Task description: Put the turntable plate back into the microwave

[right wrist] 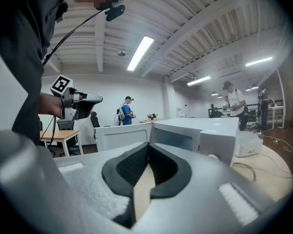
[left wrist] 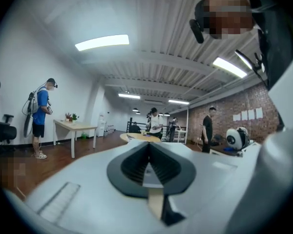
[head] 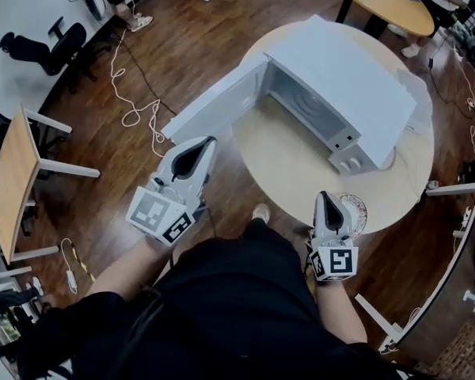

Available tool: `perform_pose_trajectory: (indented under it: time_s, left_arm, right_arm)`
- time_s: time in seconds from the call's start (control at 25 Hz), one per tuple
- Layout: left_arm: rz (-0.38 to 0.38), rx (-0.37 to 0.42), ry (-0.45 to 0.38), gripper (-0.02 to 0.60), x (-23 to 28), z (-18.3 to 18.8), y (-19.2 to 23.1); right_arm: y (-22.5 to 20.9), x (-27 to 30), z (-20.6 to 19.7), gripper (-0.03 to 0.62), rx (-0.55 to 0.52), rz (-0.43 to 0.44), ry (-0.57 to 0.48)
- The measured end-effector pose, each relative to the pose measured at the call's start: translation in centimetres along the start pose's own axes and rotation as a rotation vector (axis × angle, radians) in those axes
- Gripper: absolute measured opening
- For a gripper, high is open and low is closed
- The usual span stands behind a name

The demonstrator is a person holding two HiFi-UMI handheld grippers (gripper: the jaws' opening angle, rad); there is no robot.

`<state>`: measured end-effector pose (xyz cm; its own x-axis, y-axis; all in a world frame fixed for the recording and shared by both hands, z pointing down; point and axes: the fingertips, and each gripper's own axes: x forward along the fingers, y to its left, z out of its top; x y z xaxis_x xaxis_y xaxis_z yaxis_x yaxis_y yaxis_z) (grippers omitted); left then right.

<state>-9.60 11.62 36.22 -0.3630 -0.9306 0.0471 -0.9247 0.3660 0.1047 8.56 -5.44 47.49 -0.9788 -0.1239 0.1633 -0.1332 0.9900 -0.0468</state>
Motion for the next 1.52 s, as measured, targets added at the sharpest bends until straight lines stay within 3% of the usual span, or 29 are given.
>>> perform_pose_trajectory:
  time_s: [0.28,0.44,0.72,1.04,1.52]
  left_arm:
    - [-0.002,0.000,0.043,0.003,4.3,-1.5,0.1]
    - [-0.030,0.013,0.061,0.003,6.3,-2.0,-0.8]
    - [-0.073,0.060,0.083,0.003,8.0,-1.2,-1.2]
    - [-0.167,0.046,0.075,0.003,10.0,-1.9,-3.2]
    - [-0.378,0.023,0.110,0.003,15.5,-0.9,-1.3]
  right_arm:
    - [-2.3,1.6,-0.2,0.002,0.015,0.016,-0.023]
    - [-4.7,2.3,-1.0,0.002,0.052,-0.022,-0.020]
    - [-5.0,2.6,-0.2,0.002,0.050,-0.038,-0.072]
    - [-5.0,1.5,-1.3,0.002,0.045,-0.103,-0.036]
    - [-4.8,3.7,0.5,0.002,0.038,-0.257,-0.043]
